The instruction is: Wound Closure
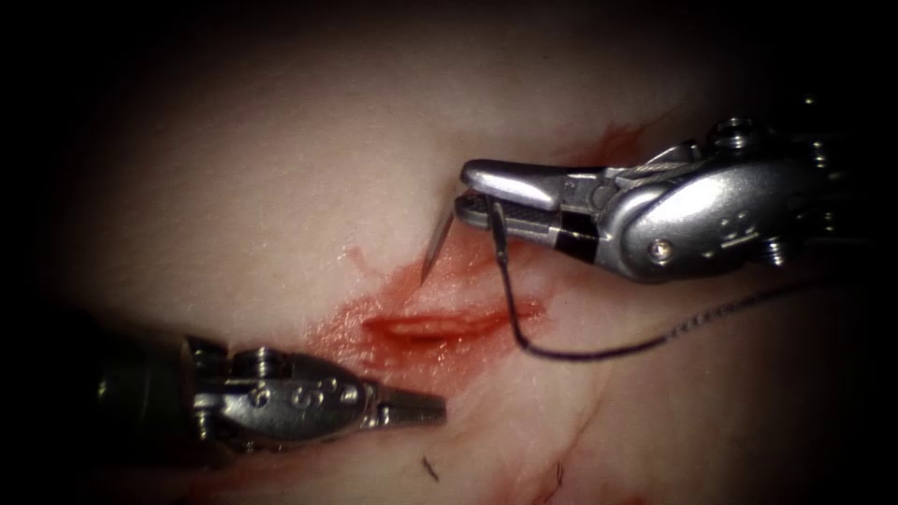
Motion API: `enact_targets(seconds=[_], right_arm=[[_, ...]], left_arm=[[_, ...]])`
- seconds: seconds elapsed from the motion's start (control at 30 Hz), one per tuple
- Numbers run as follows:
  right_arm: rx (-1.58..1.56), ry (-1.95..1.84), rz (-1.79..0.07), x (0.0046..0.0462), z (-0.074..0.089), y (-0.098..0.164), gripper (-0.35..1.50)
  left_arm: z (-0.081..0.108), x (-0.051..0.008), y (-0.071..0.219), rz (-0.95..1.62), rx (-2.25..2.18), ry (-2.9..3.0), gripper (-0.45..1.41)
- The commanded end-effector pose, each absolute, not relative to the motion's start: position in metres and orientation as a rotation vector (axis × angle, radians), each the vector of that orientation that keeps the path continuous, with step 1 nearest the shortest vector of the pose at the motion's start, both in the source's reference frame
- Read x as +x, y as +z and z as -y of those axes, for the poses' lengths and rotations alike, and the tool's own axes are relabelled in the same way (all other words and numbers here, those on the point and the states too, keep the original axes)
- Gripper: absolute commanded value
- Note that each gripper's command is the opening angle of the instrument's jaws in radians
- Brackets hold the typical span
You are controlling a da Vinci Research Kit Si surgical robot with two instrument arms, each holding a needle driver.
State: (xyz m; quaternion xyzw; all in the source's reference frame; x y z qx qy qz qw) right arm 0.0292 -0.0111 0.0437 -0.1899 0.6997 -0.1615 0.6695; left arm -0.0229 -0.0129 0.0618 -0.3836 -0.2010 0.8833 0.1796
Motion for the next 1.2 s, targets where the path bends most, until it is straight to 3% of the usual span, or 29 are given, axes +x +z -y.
enact_targets(seconds=[0.03, 1.2], right_arm=[[-0.424, -0.355, -1.579, 0.0303, 0.0109, 0.0439, -0.35], [-0.430, -0.355, -1.592, 0.0303, 0.0101, 0.0408, -0.35]], left_arm=[[0.0131, -0.0233, 0.0624, 0.568, -1.084, 2.496, -0.38], [0.0131, -0.0233, 0.0624, 0.570, -1.082, 2.492, -0.38]])
